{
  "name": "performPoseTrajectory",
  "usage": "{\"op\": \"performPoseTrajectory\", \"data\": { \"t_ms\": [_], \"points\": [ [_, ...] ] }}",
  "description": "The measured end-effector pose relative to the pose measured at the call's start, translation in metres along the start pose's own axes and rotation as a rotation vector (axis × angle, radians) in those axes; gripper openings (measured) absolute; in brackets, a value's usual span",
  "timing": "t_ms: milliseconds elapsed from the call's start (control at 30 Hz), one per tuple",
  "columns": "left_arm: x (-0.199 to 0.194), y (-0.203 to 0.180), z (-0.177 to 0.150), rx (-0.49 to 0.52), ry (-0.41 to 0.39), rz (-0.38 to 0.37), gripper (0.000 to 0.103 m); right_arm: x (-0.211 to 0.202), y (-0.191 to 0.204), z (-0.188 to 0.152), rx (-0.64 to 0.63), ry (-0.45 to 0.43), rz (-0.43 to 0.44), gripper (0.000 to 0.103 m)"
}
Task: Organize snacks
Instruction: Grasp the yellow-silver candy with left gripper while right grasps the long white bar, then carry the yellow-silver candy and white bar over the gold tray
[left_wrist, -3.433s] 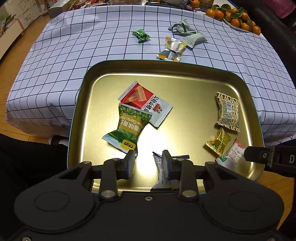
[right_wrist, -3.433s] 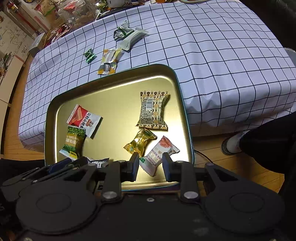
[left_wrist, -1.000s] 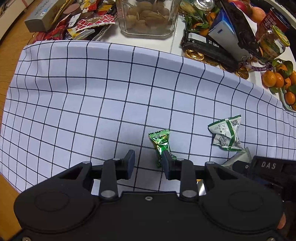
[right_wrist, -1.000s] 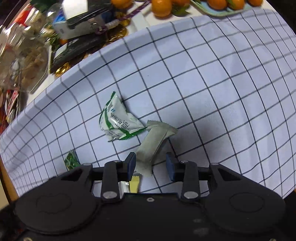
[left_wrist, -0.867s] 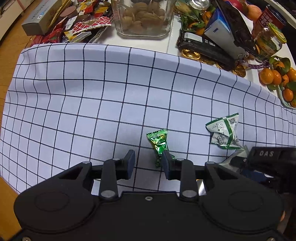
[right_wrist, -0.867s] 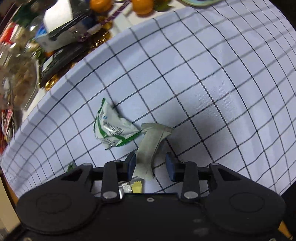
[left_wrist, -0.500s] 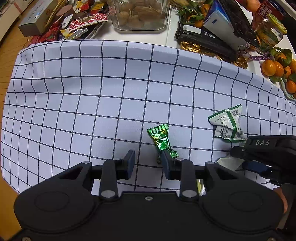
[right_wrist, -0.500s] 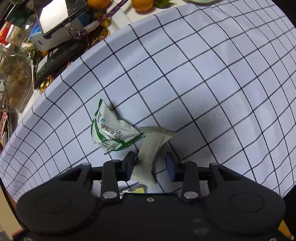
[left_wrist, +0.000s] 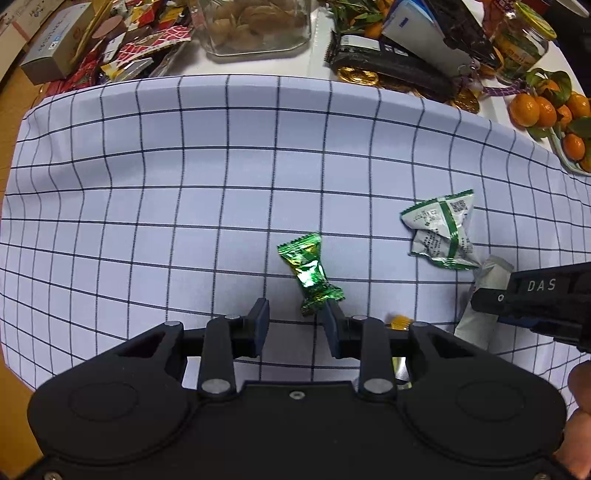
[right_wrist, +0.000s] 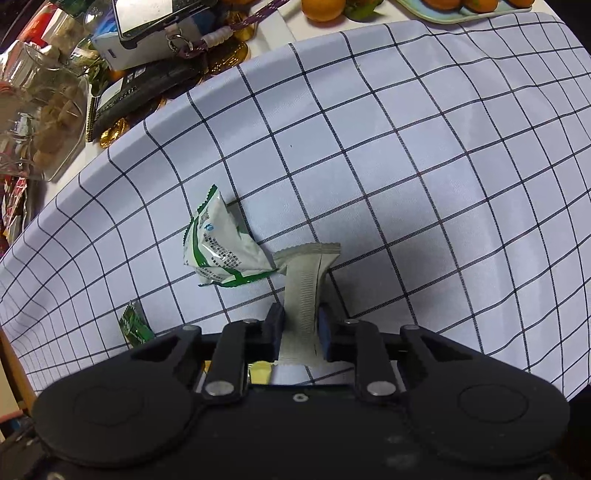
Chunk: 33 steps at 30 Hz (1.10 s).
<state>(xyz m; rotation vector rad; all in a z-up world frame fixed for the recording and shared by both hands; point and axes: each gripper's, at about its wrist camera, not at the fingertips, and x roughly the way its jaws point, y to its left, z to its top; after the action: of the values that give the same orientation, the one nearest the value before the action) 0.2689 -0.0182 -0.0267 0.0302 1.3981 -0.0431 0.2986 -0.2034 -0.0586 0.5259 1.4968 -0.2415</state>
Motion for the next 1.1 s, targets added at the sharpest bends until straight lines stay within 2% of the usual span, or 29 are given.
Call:
{"op": "performPoseTrajectory", "data": {
  "t_ms": [200,367,567,700,933,1033,1100],
  "points": [
    [0.003,-0.015,-0.008,0.051,0.022,-0.061,0.040,-0.015,-0.018,0.003,-0.007,-0.038,-0.002,0.021],
    [0.004,-0.036,-0.020,0.142,0.007,-0.068,0.040,-0.023,-0.036,0.003,0.000,-0.038,0.007,0.021],
    [0.002,-0.055,-0.032,0.232,-0.011,-0.134,0.040,-0.029,-0.052,0.003,0.013,-0.045,0.010,0.021],
    [0.003,-0.066,-0.038,0.271,-0.017,-0.132,0.041,-0.035,-0.060,0.004,0.023,-0.047,0.024,0.021],
    [0.017,-0.073,-0.045,0.285,0.007,-0.093,0.041,-0.041,-0.066,0.005,0.032,-0.050,0.035,0.021],
    [0.022,-0.073,-0.042,0.268,0.025,-0.108,0.042,-0.042,-0.067,0.006,0.035,-0.046,0.044,0.021],
    [0.024,-0.073,-0.041,0.256,0.031,-0.114,0.046,-0.042,-0.066,0.005,0.034,-0.045,0.045,0.021]
  ]
}}
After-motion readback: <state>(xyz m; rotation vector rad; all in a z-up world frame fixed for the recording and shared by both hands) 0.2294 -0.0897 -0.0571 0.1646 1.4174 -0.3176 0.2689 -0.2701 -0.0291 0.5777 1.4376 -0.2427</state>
